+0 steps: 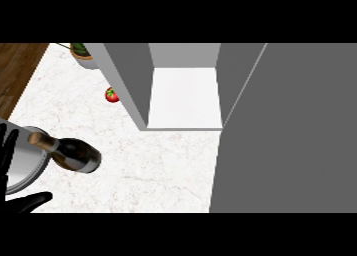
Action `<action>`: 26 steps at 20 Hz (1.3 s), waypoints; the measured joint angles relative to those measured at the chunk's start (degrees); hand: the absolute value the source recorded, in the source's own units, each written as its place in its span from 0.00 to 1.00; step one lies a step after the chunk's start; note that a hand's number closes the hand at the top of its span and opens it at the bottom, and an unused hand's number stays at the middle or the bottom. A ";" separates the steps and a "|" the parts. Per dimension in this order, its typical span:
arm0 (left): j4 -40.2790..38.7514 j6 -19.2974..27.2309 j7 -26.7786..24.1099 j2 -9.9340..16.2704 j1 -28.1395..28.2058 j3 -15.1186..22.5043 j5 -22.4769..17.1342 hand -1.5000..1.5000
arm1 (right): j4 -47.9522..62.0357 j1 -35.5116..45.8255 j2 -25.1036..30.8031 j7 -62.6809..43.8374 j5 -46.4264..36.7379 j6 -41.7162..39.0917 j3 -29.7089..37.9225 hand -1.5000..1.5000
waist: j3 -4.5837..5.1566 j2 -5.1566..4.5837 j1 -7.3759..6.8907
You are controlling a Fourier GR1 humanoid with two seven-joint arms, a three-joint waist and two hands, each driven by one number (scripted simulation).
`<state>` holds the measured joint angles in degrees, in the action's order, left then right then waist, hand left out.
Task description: Pick up the wine, place it into the cabinet and close the cabinet
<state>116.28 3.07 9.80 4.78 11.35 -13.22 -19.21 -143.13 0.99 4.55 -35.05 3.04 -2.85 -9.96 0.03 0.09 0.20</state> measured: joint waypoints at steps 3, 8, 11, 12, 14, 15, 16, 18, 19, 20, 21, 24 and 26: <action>-4.99 -1.09 -4.06 -0.20 -0.86 -1.58 0.36 0.00 | -0.07 1.17 0.16 -1.23 0.00 0.56 0.27 0.00 | 0.01 -0.01 0.05; -10.59 -1.90 -9.55 -1.05 -1.31 -2.42 2.29 0.00 | -0.08 1.72 0.64 -1.52 0.14 0.28 1.68 0.00 | 0.00 0.00 0.08; -15.01 -3.92 -12.79 -0.64 -1.76 -3.54 1.87 0.00 | 0.04 2.85 0.72 -2.28 0.16 0.40 2.04 0.00 | 0.00 -0.02 0.01; -16.08 -3.99 -14.03 -1.19 -1.76 -3.26 2.39 0.00 | 0.10 3.24 0.26 -2.38 0.04 0.89 1.23 0.00 | -0.01 -0.02 0.00; -18.48 -4.81 -15.51 -0.93 -2.19 -3.94 2.15 0.00 | 0.34 3.97 -0.11 -2.37 -0.14 1.37 1.25 0.00 | -0.01 -0.03 -0.05; -18.94 -5.16 -15.95 -1.06 -1.88 -3.99 2.06 0.00 | 0.27 4.49 0.23 -3.15 -0.12 1.38 1.76 0.00 | 0.00 -0.02 -0.07; -20.11 -5.46 -16.53 -0.99 -2.25 -3.99 2.20 0.00 | 0.21 4.53 0.58 -3.28 -0.01 1.01 2.47 0.00 | -0.01 -0.02 -0.05; -21.82 -5.70 -16.68 -0.42 -3.42 -4.28 2.20 0.00 | 0.19 4.59 0.54 -3.26 0.07 0.90 2.78 0.00 | -0.01 -0.03 -0.02; -22.91 -6.05 -17.22 -0.15 -3.72 -4.45 2.29 0.00 | 0.18 5.14 0.58 -3.65 0.09 1.05 3.00 0.00 | -0.02 -0.03 -0.02; -24.59 -6.51 -18.34 -0.23 -4.02 -4.36 2.57 0.00 | 0.21 4.19 0.44 -2.74 0.12 0.65 3.08 0.00 | -0.02 -0.03 0.01; -26.12 -7.19 -19.23 0.17 -4.42 -4.68 2.50 0.00 | 0.20 3.94 0.49 -2.48 0.20 0.40 3.48 0.00 | -0.02 -0.04 0.03; -29.55 -8.45 -20.72 0.28 -5.50 -4.50 2.48 0.00 | 0.23 4.14 0.81 -2.57 0.40 -0.33 4.07 0.00 | -0.03 -0.04 0.04; -31.79 -9.69 -21.99 1.16 -6.22 -5.30 1.92 0.00 | 0.27 4.28 0.94 -2.68 0.55 -0.70 4.61 0.00 | -0.02 -0.04 0.03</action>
<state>84.49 -6.62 -12.20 5.94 5.13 -18.52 -17.29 -142.86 5.27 5.49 -37.73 3.59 -3.55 -5.35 0.01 0.05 0.23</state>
